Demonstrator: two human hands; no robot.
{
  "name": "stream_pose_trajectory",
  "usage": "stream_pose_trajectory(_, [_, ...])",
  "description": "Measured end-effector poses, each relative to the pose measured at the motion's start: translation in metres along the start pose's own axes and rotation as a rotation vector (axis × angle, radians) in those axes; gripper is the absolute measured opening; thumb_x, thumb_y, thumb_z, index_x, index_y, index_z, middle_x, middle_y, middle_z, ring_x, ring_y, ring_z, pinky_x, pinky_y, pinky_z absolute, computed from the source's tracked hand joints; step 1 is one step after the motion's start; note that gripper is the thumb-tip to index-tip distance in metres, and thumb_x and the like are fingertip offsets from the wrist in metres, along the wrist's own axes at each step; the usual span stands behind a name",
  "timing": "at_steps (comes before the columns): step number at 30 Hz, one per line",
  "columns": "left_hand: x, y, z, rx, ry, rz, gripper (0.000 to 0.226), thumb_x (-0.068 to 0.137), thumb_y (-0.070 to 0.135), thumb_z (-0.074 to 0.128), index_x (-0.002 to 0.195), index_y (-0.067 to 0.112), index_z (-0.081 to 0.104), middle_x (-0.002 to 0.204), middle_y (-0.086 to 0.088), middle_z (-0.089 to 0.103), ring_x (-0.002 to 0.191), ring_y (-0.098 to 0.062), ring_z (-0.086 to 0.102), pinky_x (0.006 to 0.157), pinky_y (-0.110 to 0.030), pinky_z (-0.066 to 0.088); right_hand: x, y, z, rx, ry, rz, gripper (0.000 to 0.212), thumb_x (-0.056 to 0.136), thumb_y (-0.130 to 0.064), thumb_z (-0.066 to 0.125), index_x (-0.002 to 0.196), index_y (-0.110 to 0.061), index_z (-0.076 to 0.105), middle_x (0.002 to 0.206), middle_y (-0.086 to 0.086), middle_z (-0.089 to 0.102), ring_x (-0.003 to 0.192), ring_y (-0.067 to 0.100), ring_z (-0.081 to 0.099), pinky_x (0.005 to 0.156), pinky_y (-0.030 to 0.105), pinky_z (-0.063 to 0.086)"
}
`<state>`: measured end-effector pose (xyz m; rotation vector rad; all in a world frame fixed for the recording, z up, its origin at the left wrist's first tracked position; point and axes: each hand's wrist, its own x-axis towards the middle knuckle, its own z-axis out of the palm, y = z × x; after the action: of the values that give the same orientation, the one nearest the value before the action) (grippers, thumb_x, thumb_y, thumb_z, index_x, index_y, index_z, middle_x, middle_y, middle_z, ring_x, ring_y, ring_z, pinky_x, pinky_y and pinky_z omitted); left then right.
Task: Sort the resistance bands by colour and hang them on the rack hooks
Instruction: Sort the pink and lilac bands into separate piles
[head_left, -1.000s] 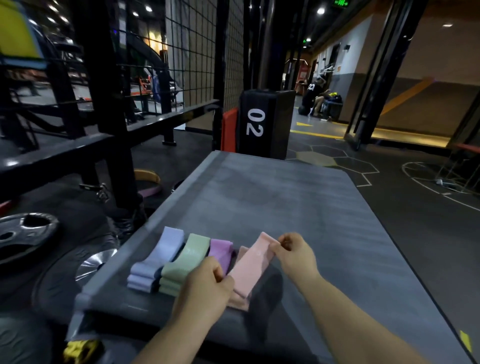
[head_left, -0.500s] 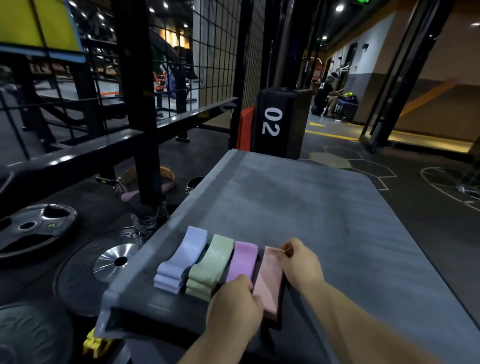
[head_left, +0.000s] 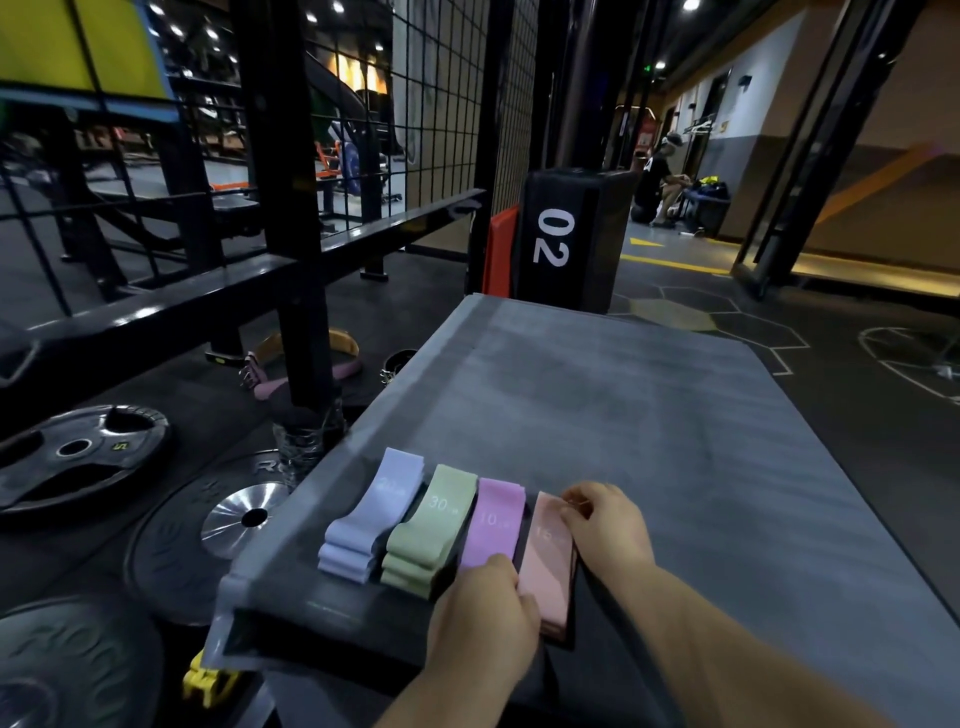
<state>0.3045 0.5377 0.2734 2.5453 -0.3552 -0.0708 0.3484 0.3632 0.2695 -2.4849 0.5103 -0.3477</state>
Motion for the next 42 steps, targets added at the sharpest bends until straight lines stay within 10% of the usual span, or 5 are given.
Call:
stream_pose_trajectory(17, [-0.004, -0.007, 0.003, -0.140, -0.026, -0.039, 0.022, 0.088, 0.041, 0.054, 0.103, 0.026, 0.057, 0.112, 0.006, 0.065, 0.106, -0.018, 0.060, 0.084, -0.024, 0.046, -0.003, 0.014, 0.006, -0.144, -0.071, -0.151, 0.033, 0.099, -0.031, 0.047, 0.114, -0.009, 0.067, 0.119, 0.004, 0.067, 0.112, 0.022, 0.058, 0.095, 0.029, 0.042])
stream_pose_trajectory(23, [-0.007, -0.008, 0.006, -0.146, -0.007, -0.034, 0.023, 0.088, 0.041, 0.055, 0.106, 0.029, 0.054, 0.110, 0.007, 0.064, 0.104, -0.018, 0.060, 0.083, -0.023, 0.044, -0.007, 0.023, 0.007, -0.384, -0.177, -0.183, 0.054, 0.100, -0.052, 0.033, 0.148, -0.026, 0.037, 0.153, -0.009, 0.037, 0.142, 0.012, 0.029, 0.117, 0.031, 0.021])
stream_pose_trajectory(42, [-0.019, -0.006, -0.014, -0.187, 0.032, 0.124, 0.019, 0.093, 0.036, 0.047, 0.101, 0.023, 0.036, 0.102, 0.002, 0.064, 0.099, -0.028, 0.059, 0.074, -0.035, 0.043, -0.008, -0.011, -0.017, -0.361, -0.236, -0.048, 0.052, 0.102, -0.042, 0.028, 0.151, -0.025, 0.029, 0.151, 0.003, 0.041, 0.139, 0.026, 0.033, 0.111, 0.040, 0.031])
